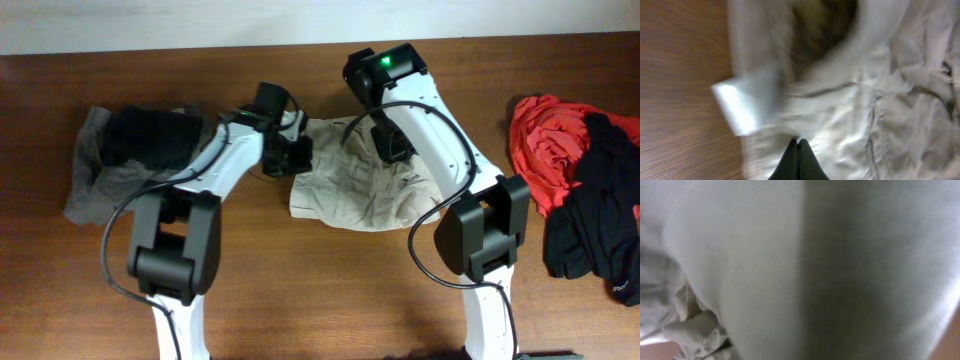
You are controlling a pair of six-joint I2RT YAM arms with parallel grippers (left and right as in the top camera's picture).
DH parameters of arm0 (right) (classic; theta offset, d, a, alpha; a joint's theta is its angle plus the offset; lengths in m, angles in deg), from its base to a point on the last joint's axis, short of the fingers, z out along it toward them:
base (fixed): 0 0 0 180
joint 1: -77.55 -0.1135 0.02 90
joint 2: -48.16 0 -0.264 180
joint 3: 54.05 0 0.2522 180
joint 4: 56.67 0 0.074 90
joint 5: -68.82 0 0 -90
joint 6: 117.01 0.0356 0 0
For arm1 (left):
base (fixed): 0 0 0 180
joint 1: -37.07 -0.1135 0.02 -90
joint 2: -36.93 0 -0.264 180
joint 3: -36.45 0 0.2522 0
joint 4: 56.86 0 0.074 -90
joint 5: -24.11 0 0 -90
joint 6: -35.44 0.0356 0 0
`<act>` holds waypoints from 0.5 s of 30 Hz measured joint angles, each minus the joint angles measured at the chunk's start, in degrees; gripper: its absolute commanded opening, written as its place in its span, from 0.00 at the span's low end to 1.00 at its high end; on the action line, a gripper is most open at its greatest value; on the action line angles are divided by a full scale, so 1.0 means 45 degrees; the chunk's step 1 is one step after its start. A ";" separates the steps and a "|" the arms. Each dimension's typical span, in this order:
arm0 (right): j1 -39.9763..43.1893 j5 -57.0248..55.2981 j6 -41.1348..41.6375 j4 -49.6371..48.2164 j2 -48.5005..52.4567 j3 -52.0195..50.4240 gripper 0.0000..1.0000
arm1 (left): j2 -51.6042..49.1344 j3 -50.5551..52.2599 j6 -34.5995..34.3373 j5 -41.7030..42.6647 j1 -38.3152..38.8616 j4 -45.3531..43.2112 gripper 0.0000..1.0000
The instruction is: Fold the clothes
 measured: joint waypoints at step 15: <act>0.0690 -0.3055 0.0160 0.0010 0.0024 0.0000 0.04 | 0.5183 0.0000 0.0291 -0.0141 -0.2594 0.0306 0.04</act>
